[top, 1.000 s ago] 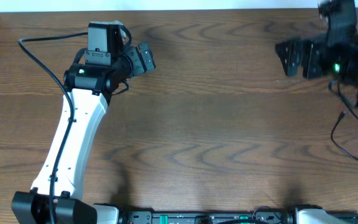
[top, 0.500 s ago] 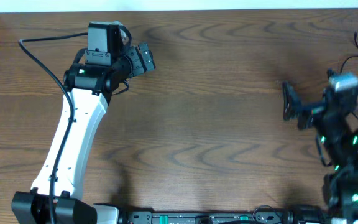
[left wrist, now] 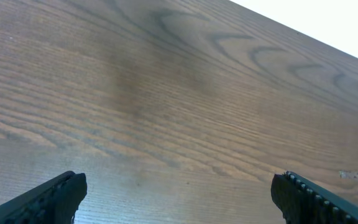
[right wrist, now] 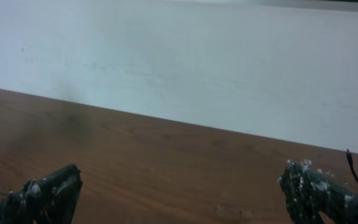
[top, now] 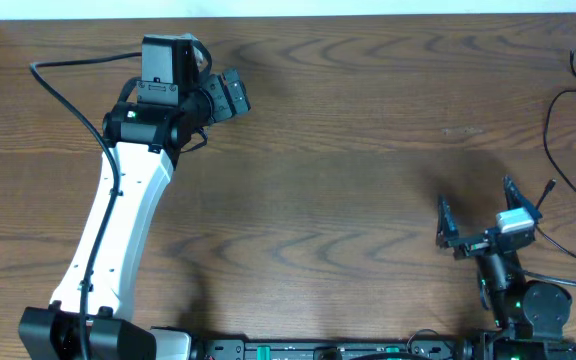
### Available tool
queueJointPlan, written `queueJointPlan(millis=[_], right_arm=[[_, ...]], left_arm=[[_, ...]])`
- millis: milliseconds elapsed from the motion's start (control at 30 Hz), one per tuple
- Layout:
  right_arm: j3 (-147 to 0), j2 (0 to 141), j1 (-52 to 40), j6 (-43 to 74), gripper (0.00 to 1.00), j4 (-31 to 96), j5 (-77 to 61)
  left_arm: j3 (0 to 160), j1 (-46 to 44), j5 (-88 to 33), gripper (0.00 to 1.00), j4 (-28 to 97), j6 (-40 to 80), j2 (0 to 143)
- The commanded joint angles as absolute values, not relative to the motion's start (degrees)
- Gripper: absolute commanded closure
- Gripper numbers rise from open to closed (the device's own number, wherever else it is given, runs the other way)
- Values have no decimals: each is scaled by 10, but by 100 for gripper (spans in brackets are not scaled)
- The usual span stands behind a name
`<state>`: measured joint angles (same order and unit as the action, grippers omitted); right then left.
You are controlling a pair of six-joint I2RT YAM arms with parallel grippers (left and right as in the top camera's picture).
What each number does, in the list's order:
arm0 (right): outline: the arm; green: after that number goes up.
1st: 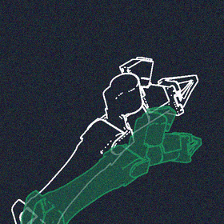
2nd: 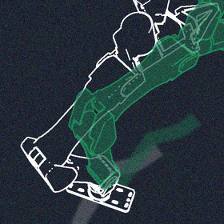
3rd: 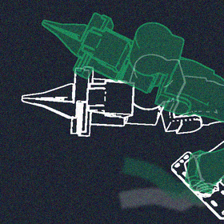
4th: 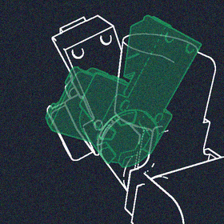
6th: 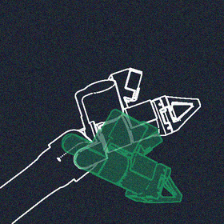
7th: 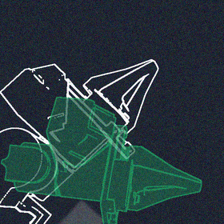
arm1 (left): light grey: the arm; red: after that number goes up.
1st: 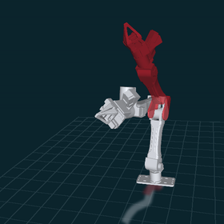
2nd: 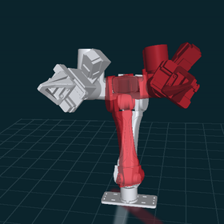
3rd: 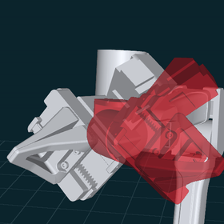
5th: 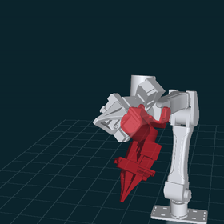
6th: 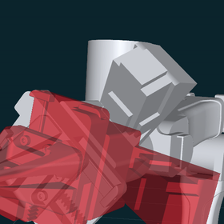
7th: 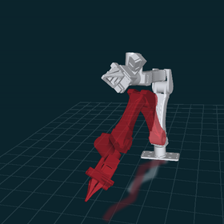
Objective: Untangle cables
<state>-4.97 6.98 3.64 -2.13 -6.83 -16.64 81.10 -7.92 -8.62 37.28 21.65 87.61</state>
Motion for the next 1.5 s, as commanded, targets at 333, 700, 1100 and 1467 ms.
queueJointPlan(millis=[333,700,1100,1467], right_arm=[[-3,3,41,-23,1,-1,-154],[-3,3,41,-22,1,30,-160],[-3,3,41,-22,1,30,-160],[-3,3,41,-22,1,30,-160]], left_arm=[[811,-78,-79,0,374,215,878],[811,-78,-79,0,374,215,878],[811,-78,-79,0,374,215,878],[811,-78,-79,0,392,215,878]])
